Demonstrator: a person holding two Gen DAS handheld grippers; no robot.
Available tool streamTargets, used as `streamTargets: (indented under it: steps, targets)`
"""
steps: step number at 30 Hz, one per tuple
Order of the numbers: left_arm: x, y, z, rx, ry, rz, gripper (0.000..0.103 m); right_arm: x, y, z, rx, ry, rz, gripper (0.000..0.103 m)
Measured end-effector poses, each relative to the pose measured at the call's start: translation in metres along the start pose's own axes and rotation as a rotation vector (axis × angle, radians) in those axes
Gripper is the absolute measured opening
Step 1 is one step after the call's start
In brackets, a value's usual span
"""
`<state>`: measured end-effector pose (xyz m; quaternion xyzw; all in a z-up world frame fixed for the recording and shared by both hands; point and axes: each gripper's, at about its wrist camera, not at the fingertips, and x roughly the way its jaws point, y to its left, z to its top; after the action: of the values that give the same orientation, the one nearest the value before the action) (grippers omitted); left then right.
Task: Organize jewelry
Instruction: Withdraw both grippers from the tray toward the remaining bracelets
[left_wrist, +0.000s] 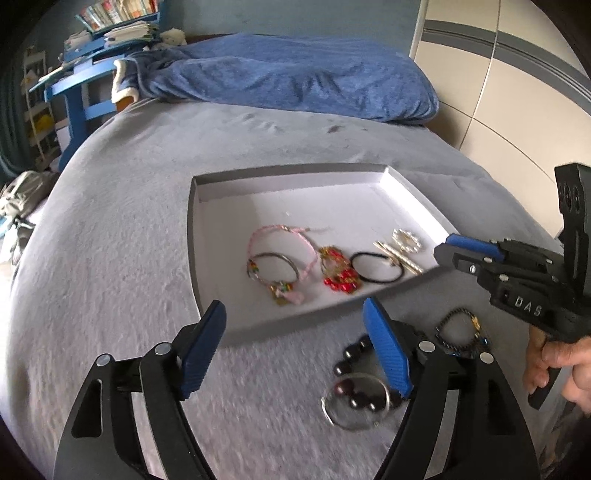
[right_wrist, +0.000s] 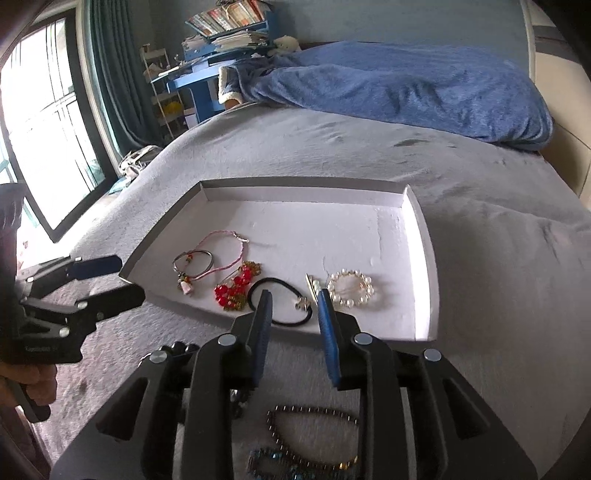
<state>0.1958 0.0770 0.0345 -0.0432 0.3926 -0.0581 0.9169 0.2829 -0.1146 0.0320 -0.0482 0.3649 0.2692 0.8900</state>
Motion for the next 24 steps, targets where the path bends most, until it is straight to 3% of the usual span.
streamTargets:
  steps: [10, 24]
  targets:
    - [-0.016, -0.018, -0.028, 0.002, 0.017, -0.023, 0.077, -0.032, -0.003, -0.021, 0.057, -0.021, 0.003, 0.034]
    - [0.003, -0.046, -0.059, 0.096, 0.09, -0.026, 0.077, -0.05, -0.022, -0.056, 0.109, 0.009, -0.023, 0.037]
